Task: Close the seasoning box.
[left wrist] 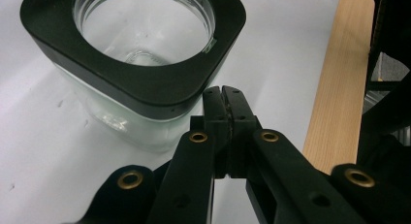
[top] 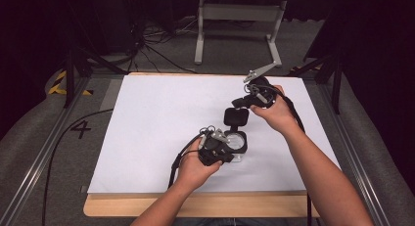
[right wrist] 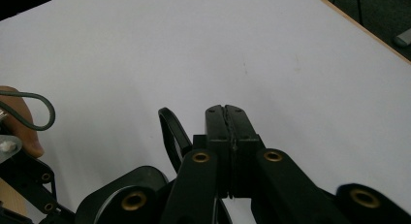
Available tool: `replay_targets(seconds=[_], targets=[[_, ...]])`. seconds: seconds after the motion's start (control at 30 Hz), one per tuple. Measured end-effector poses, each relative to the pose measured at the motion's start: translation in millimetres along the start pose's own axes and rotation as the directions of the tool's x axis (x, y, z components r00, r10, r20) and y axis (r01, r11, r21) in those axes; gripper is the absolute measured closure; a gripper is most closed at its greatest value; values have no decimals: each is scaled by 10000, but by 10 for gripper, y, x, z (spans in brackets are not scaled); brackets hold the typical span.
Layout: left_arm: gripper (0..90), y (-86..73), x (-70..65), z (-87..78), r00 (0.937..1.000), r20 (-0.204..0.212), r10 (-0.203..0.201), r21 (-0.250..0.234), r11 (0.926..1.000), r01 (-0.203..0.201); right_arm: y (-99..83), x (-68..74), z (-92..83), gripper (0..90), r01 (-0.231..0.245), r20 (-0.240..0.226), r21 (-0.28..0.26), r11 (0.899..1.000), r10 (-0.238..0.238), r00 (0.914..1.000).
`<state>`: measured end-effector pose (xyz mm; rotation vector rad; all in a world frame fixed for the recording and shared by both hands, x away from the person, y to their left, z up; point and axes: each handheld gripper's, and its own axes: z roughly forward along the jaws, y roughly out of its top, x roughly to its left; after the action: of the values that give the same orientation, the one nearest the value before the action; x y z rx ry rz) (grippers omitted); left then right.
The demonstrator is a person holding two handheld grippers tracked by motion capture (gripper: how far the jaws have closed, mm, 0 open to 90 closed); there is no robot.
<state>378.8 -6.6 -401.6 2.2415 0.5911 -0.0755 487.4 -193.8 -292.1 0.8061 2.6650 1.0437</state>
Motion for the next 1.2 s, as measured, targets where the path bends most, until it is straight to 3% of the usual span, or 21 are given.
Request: replay_targets(seconds=[0.37, 0.83, 1.2], targets=[[900, 10, -9, 29, 9999, 89, -112, -110, 9999, 113, -3, 87, -30, 900, 239, -2, -40, 9997, -239, 9997], [900, 8, -3, 22, 10000, -17, -41, -79, 10000, 41, -150, 350, -71, 900, 808, -569, 122, 9967, -800, 9952], [900, 6, -9, 28, 10000, 2, -39, -97, 9999, 39, -311, 452, -19, 900, 899, -908, 359, 9953, -864, 9921]])
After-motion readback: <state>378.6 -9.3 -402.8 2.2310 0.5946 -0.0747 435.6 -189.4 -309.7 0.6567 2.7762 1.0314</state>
